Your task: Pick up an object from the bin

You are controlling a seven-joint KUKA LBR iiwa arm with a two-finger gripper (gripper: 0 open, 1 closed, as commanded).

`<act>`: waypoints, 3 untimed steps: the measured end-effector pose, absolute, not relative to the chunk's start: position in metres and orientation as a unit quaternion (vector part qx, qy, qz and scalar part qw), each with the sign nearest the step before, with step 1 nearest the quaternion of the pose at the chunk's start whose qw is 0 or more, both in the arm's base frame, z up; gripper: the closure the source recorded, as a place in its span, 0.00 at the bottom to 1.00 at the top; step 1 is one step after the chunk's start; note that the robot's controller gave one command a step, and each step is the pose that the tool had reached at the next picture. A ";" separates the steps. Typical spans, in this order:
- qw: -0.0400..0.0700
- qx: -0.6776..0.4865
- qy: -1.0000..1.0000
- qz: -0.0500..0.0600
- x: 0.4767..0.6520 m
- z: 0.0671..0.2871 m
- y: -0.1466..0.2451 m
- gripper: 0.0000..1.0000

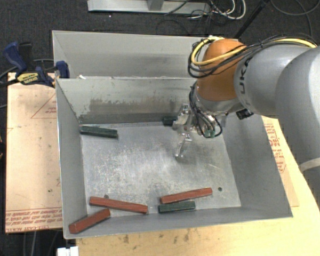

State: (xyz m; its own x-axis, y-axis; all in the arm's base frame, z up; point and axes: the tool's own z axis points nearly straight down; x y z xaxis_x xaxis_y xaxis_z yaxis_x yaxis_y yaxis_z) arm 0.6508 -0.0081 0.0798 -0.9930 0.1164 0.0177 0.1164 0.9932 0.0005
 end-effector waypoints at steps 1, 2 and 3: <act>0.000 -0.012 -1.000 0.000 0.644 0.134 -0.047 0.00; -0.003 -0.002 -1.000 0.001 0.638 0.151 -0.057 0.00; -0.006 -0.022 -1.000 -0.001 0.647 0.109 -0.038 0.00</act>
Offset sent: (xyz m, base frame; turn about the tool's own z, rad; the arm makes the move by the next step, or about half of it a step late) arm -0.0752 0.0282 0.1003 -0.1132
